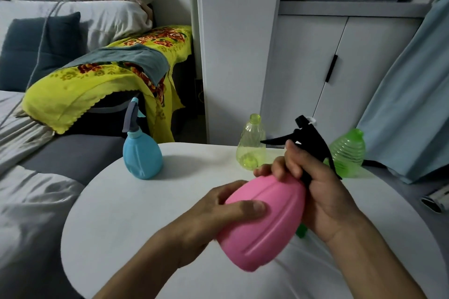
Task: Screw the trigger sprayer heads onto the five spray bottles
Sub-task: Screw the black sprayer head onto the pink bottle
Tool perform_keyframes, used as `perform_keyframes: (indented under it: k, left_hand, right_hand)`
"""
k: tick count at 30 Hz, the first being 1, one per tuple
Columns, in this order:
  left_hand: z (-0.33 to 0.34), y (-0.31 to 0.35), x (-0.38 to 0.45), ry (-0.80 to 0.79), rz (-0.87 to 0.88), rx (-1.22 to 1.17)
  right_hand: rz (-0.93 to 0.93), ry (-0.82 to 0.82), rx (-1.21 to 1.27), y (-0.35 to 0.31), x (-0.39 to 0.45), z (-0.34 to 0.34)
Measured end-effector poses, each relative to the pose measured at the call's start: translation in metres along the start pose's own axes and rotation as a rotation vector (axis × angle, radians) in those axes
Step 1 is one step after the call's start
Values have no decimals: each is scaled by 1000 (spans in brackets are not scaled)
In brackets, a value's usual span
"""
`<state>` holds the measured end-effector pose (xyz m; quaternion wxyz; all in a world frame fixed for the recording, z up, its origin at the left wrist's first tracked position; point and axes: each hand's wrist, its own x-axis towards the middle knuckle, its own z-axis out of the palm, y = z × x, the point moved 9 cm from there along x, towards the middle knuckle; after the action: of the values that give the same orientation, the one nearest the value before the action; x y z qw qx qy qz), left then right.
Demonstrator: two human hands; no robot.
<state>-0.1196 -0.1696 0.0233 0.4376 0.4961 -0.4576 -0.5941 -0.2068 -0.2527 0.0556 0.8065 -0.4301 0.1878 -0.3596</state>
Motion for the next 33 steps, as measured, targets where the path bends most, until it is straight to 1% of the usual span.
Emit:
perform_keyframes:
  k: [1, 2, 3, 5, 6, 7, 8, 11, 13, 14, 15, 16, 19, 21, 22, 23, 25, 27, 30, 33]
  left_hand:
    - [-8, 3, 2, 73, 56, 88]
    - [-11, 8, 3, 113, 124, 211]
    - [-9, 12, 2, 113, 181, 307]
    - [-2, 13, 0, 53, 223, 376]
    - [1, 12, -1, 39, 228, 391]
    - [1, 12, -1, 58, 241, 411]
    - [-1, 12, -2, 112, 260, 447]
    - [-4, 14, -6, 321, 316, 542]
    - [-2, 15, -8, 383, 378, 577]
    - [-1, 16, -8, 391, 387, 589]
    - [-2, 15, -6, 367, 368, 581]
    - [-4, 13, -2, 310, 324, 549]
    - [-4, 11, 3, 61, 210, 448]
    - [1, 18, -1, -60, 213, 411]
    - [3, 21, -2, -79, 223, 404]
    - [3, 21, -3, -70, 229, 401]
    - [0, 16, -2, -5, 234, 406]
    - [-3, 12, -1, 78, 246, 425]
    - [-5, 12, -2, 170, 292, 462]
    - [-4, 12, -2, 205, 321, 468]
  right_hand:
    - [-20, 59, -16, 0, 0, -4]
    - [-56, 95, -49, -1, 0, -7]
    - [-86, 98, -87, -2, -1, -6]
    - [-106, -3, -172, -1, -4, 5]
    - [-105, -50, -207, 0, -4, 11]
    - [-106, -58, -229, 1, -5, 14]
    - [-114, -20, -235, 2, -4, 12]
    - [-194, 176, -247, 0, 0, 0]
    - [-252, 228, -344, -3, 0, -3]
    - [-267, 224, -378, -4, -1, -3]
    - [-262, 199, -383, -5, -1, -2]
    - [-235, 145, -356, -3, -1, -1]
    - [-142, -109, -241, 0, -4, 12]
    - [-140, -248, -228, -1, -8, 25]
    - [-144, -271, -252, -1, -9, 30]
    - [-144, -246, -290, 0, -9, 31]
    - [-195, -97, -358, 0, -6, 24]
    - [-251, 32, -368, -1, -5, 16]
    - [-264, 115, -378, 1, -5, 10]
    - [-241, 186, -405, 1, -5, 4]
